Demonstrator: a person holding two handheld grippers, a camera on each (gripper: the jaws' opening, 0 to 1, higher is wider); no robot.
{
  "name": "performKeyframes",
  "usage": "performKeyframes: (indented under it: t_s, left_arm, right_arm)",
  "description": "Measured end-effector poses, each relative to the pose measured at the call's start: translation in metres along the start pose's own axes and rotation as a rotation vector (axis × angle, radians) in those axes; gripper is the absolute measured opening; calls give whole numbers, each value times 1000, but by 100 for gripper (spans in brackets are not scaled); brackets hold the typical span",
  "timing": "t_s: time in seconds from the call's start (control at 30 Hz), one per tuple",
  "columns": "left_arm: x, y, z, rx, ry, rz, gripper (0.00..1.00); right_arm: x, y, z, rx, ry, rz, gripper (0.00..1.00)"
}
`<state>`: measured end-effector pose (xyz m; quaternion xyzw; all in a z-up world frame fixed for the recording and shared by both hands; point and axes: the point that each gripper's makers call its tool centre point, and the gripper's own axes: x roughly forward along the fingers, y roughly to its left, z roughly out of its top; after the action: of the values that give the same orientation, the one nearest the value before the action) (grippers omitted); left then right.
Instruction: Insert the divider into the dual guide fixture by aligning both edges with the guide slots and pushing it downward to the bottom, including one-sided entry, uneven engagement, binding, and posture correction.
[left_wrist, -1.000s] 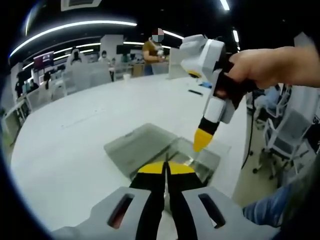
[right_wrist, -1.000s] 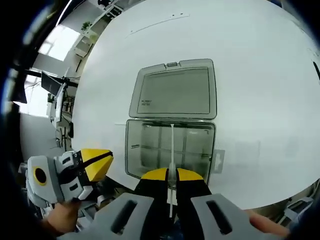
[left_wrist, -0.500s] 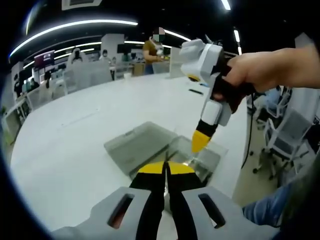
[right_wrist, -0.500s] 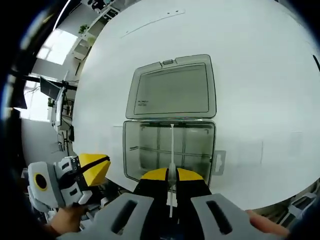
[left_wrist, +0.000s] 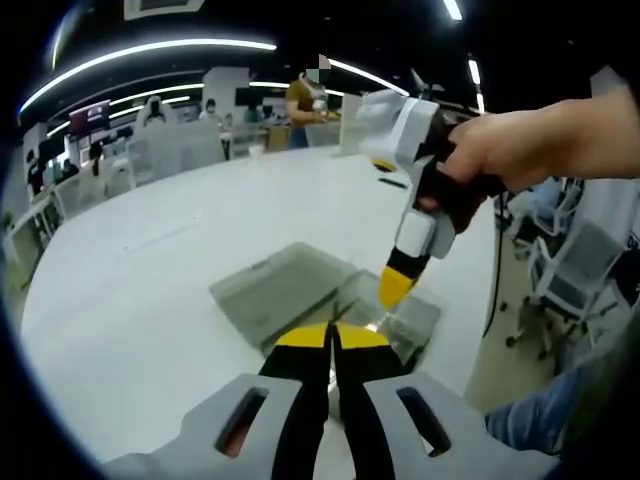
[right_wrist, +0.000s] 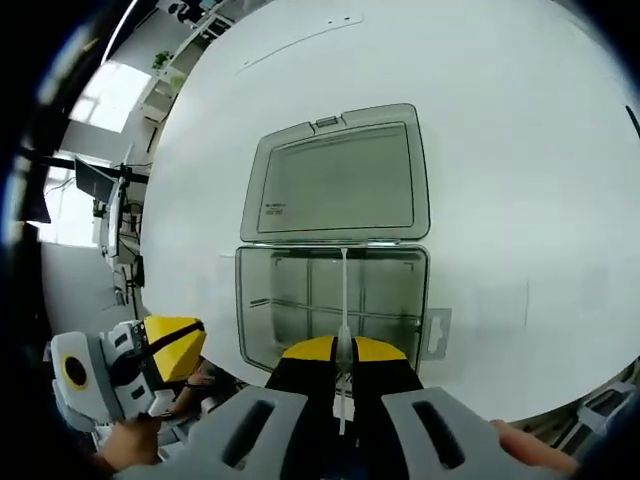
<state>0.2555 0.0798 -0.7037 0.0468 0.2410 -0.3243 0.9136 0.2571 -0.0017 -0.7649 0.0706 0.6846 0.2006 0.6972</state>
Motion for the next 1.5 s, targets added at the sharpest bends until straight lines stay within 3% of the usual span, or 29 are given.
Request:
performKeyframes:
  t_s: [1.3, 1.5]
  left_arm:
    - [3, 0, -3, 3, 8, -30, 0]
    - [4, -2, -5, 28, 18, -38, 6]
  right_arm:
    - [13, -4, 1, 24, 52, -57, 0]
    - [14, -4, 2, 19, 53, -64, 0]
